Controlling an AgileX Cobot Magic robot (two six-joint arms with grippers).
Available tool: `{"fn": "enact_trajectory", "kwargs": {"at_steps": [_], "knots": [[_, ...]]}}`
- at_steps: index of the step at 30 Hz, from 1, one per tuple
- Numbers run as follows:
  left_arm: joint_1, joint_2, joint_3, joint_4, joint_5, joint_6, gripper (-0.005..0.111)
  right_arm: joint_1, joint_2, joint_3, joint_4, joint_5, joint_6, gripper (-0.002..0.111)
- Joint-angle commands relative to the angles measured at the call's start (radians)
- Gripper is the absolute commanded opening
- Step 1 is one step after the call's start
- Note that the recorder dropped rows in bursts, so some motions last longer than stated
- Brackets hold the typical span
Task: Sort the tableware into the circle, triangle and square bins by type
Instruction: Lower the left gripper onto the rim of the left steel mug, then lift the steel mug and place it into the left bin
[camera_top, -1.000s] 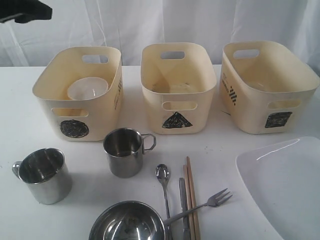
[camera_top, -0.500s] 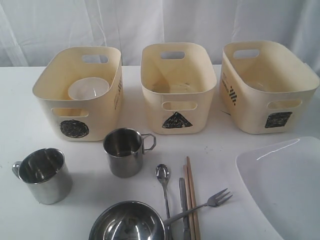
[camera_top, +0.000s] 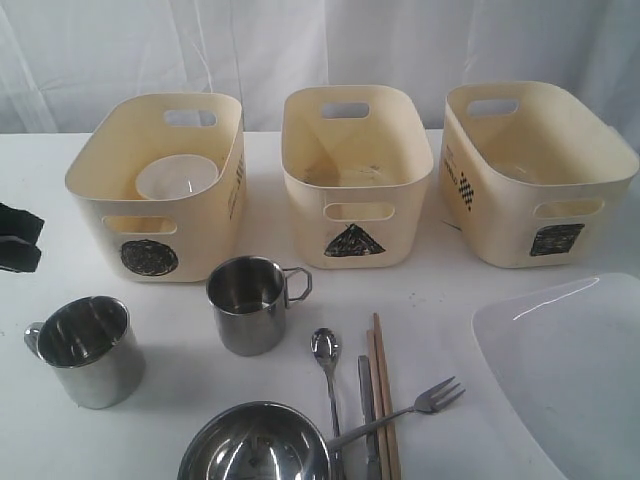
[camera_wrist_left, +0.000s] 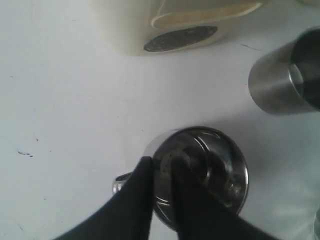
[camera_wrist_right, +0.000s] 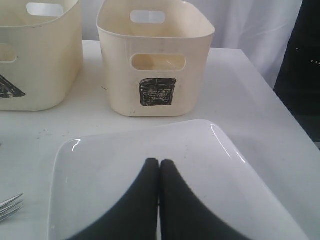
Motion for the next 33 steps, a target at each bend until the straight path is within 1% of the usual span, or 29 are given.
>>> {"fn": "enact_trajectory", "kwargs": {"at_steps": [1, 3, 5, 7, 10, 14, 21, 23, 28, 33], "knots": [[0.0, -0.003, 0.039, -0.097, 0.019, 0.11, 0.058, 0.003, -0.005, 0.002, 0.001, -0.003, 0.004, 0.0], [0.0, -0.003, 0.049, -0.149, -0.025, 0.11, 0.073, 0.003, -0.005, 0.002, 0.001, -0.003, 0.004, 0.0], [0.0, -0.003, 0.052, -0.17, -0.038, 0.131, 0.073, 0.003, -0.005, 0.002, 0.001, -0.003, 0.004, 0.0], [0.0, -0.003, 0.052, -0.175, -0.038, 0.19, 0.072, 0.003, -0.005, 0.002, 0.001, -0.003, 0.004, 0.0], [0.0, 0.007, 0.052, -0.175, -0.036, 0.328, 0.07, 0.003, -0.005, 0.002, 0.001, -0.003, 0.004, 0.0], [0.0, 0.058, 0.052, -0.175, -0.046, 0.533, 0.069, 0.003, -0.005, 0.002, 0.001, -0.003, 0.004, 0.0], [0.0, 0.184, 0.052, -0.182, -0.018, 0.549, 0.069, 0.003, -0.005, 0.002, 0.001, -0.003, 0.004, 0.0], [0.0, 0.209, 0.052, -0.18, -0.032, 0.551, 0.069, 0.003, -0.005, 0.002, 0.001, -0.003, 0.004, 0.0], [0.0, 0.252, 0.052, -0.18, -0.053, 0.578, 0.069, 0.003, -0.005, 0.002, 0.001, -0.003, 0.004, 0.0], [0.0, 0.287, 0.052, -0.18, -0.039, 0.58, 0.069, 0.003, -0.005, 0.002, 0.001, -0.003, 0.004, 0.0]]}}
